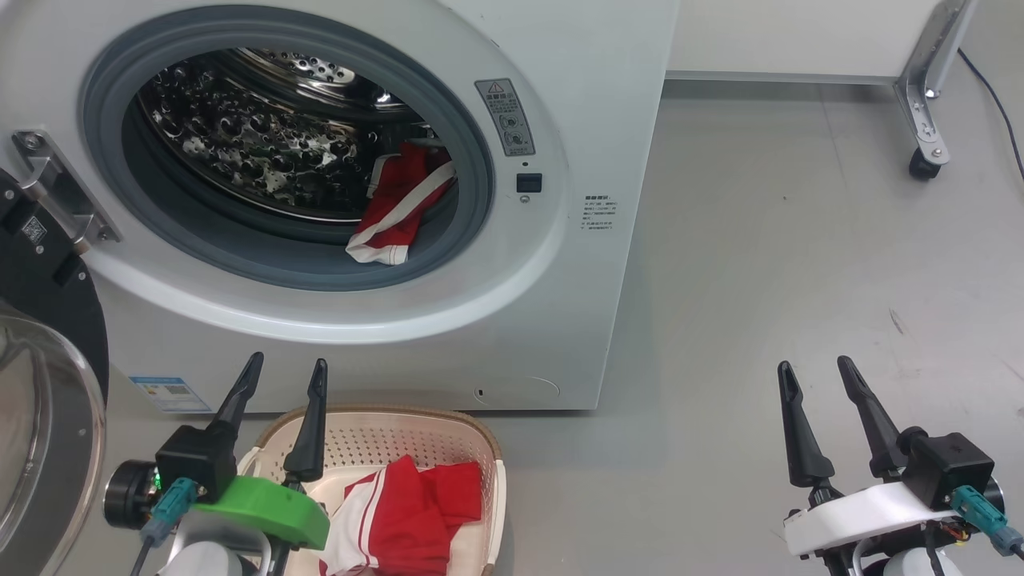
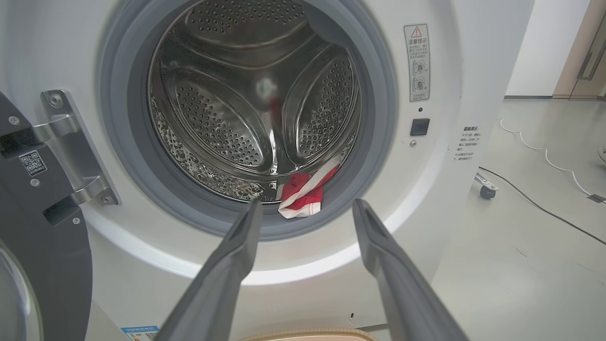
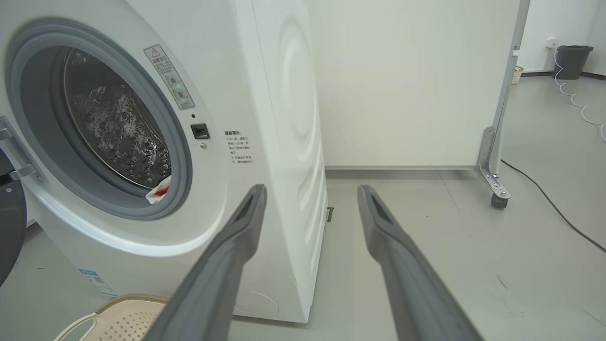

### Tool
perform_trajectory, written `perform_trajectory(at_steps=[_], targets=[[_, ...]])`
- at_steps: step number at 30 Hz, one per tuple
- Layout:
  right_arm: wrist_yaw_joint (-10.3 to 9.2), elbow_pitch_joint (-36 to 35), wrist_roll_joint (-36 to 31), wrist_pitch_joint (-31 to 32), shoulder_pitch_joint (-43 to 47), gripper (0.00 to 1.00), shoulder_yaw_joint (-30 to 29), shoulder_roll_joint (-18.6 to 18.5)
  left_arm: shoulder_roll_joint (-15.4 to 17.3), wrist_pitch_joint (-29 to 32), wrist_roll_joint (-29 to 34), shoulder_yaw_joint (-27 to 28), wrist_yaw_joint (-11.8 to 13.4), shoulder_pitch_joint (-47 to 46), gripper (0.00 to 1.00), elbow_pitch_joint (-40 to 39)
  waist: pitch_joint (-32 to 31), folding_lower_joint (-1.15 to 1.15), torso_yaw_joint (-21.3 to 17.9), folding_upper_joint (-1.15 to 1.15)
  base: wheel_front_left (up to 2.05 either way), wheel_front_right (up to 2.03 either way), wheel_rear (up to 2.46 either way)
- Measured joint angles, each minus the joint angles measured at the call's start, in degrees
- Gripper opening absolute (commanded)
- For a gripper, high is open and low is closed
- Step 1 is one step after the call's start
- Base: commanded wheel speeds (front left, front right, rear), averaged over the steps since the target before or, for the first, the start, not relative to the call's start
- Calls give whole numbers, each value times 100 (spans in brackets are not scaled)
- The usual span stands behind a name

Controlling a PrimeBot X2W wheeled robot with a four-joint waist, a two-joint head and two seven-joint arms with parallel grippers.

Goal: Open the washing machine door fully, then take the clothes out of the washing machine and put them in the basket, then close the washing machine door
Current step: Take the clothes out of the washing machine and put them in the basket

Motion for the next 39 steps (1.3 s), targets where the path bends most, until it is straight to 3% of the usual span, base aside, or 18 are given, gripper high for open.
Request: perform_trajectory(at_steps=[14,26,39], targets=[[0,-74,0,0,0,100,20,2,-2,-1,0,-5,9,65,100,-140,115,0,-25,0,0,0,0],[0,-200,0,0,-13,100,205,5,26,0,86,2,53,55,100,-196,582,0,-168,0,0,0,0],[0,-272,27,0,-369,100,419,23,546,514,201,200,54,-814,100,-189,1325,0,-598,0,0,0,0]])
